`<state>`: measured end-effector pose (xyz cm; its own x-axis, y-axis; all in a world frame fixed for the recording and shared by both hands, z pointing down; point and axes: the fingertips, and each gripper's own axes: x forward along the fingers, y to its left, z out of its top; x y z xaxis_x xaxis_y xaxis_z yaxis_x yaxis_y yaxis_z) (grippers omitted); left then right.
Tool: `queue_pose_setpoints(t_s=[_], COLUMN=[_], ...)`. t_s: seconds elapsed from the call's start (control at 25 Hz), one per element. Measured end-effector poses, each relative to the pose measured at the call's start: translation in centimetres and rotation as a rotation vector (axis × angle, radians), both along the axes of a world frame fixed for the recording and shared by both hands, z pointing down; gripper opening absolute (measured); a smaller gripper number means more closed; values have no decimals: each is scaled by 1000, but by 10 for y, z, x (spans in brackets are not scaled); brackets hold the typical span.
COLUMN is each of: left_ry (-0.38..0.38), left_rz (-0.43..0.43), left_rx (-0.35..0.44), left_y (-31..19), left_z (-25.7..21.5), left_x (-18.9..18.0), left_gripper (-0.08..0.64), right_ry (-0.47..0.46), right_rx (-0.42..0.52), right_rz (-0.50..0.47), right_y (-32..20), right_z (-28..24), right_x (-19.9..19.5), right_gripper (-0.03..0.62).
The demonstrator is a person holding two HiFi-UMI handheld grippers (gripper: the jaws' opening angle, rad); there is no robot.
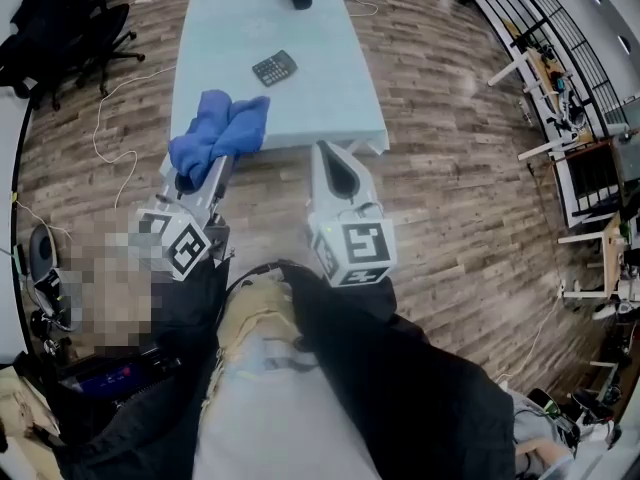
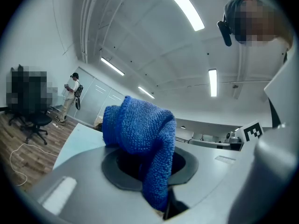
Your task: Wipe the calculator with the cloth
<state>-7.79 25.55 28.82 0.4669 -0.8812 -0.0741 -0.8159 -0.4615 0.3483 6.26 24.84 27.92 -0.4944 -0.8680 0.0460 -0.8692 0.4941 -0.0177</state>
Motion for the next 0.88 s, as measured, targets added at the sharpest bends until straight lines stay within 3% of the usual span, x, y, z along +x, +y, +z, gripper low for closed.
queue_pose_setpoints(t_s=[0.32,0.56,0.88], left_ry=[10,34,52], left_rz=[-4,-4,-19], left_rx=[-60,-128,-180], left_y=[16,26,8], left_z=[20,49,70], left_x=[-33,-53,-57], left_gripper=[78,78,78], right_ry=[0,54,93], right_rx=[-76,-148,-210], right_rz=[17,40,10], right_y=[8,20,2], right_z=[21,51,76], right_x=[-25,-38,-44], right_gripper=[-8,-6,-3])
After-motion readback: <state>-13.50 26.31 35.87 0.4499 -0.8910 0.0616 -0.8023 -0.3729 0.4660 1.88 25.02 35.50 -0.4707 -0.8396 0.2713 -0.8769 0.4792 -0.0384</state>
